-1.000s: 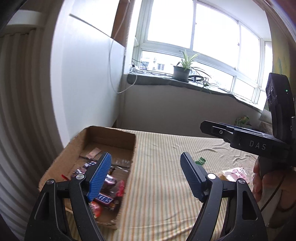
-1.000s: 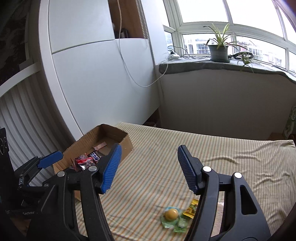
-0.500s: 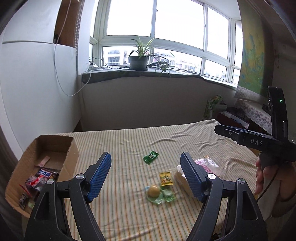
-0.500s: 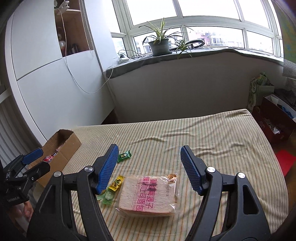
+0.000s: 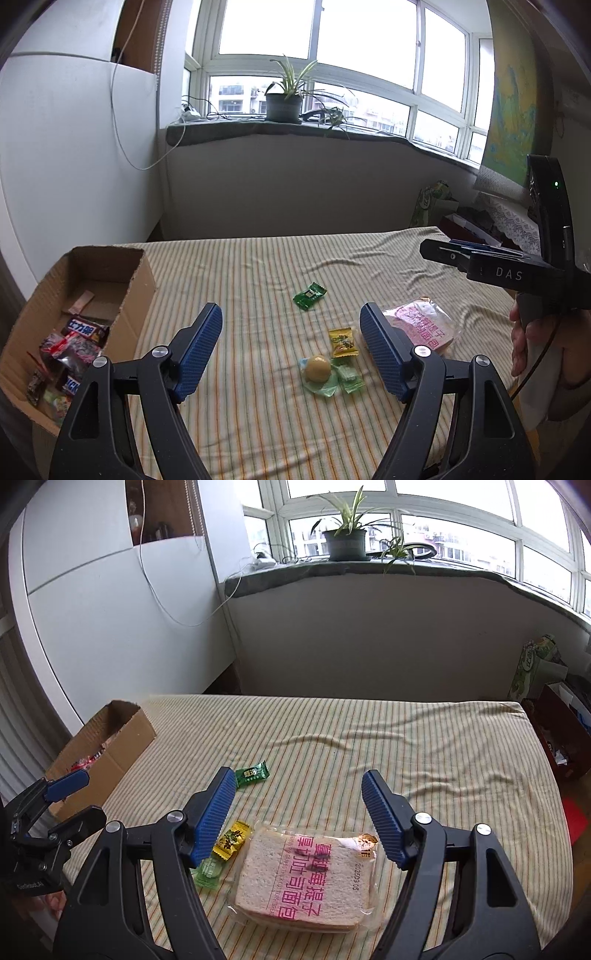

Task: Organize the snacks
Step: 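Grasp the green wrapped candy with the right tool while the left tool grasps the yellow egg candy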

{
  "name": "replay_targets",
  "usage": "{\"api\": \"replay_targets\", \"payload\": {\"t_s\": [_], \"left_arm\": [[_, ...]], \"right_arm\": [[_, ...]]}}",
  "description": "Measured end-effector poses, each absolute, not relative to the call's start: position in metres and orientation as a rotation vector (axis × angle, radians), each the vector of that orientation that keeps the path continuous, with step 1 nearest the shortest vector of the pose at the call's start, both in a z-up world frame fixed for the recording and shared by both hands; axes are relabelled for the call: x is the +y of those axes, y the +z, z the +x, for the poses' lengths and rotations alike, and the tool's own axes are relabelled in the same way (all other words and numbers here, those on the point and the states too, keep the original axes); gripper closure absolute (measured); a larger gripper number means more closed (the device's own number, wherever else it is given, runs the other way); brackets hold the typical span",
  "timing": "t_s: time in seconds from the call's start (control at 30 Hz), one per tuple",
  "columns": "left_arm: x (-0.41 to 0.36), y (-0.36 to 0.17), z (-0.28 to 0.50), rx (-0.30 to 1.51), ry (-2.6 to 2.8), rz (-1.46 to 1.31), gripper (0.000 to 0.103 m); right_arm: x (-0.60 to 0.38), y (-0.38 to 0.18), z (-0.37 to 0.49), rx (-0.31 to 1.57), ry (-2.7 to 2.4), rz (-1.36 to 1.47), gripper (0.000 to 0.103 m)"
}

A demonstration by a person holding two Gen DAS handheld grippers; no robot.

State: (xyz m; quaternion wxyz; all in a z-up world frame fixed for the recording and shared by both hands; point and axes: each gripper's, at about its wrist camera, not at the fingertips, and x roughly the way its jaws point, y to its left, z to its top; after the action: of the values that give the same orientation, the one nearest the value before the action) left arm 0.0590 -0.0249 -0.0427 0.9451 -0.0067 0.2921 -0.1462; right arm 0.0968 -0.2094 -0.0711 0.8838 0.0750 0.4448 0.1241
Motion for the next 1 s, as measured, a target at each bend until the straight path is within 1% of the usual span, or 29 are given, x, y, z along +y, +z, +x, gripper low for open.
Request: {"api": "replay_targets", "payload": {"t_s": [0.23, 0.4, 0.5, 0.7, 0.73, 0.8, 0.83, 0.87, 0.9, 0.93, 1.0], "left_arm": [[-0.035, -0.088, 0.069, 0.707, -0.343, -0.023, 0.026], [-0.05, -0.119, 0.071, 0.79, -0.383, -0.025, 0.026], [-0.053, -0.124, 0.077, 0.808, -0.38, -0.038, 0.026], [-0.052, -0.13, 0.092, 0.849, -0.378, -0.079, 0.026], [-0.051, -0.131, 0.093, 0.853, -0.375, -0.083, 0.027], [-0.051, -0.132, 0.092, 0.851, -0.371, -0.082, 0.032], [-0.051, -0.132, 0.091, 0.846, -0.37, -0.08, 0.033], [-0.051, -0.132, 0.091, 0.846, -0.369, -0.079, 0.036], [-0.051, -0.133, 0.091, 0.846, -0.366, -0.078, 0.038], [-0.051, -0.133, 0.09, 0.845, -0.363, -0.076, 0.04], [-0.053, -0.132, 0.09, 0.844, -0.366, -0.072, 0.047]], "right_arm": [[-0.171, -0.115, 0.143, 1.115, 0.354, 0.009, 0.024], [-0.137, -0.138, 0.171, 1.203, 0.432, -0.137, 0.024], [-0.118, -0.15, 0.184, 1.251, 0.473, -0.224, 0.024], [-0.102, -0.166, 0.203, 1.305, 0.512, -0.258, 0.024], [-0.101, -0.168, 0.204, 1.31, 0.517, -0.263, 0.024], [-0.098, -0.17, 0.206, 1.315, 0.535, -0.27, 0.024], [-0.096, -0.172, 0.207, 1.32, 0.537, -0.278, 0.024], [-0.094, -0.173, 0.208, 1.324, 0.538, -0.286, 0.025], [-0.092, -0.176, 0.21, 1.326, 0.545, -0.29, 0.034], [-0.088, -0.178, 0.21, 1.329, 0.557, -0.295, 0.047], [-0.08, -0.181, 0.209, 1.333, 0.584, -0.304, 0.057]]}}
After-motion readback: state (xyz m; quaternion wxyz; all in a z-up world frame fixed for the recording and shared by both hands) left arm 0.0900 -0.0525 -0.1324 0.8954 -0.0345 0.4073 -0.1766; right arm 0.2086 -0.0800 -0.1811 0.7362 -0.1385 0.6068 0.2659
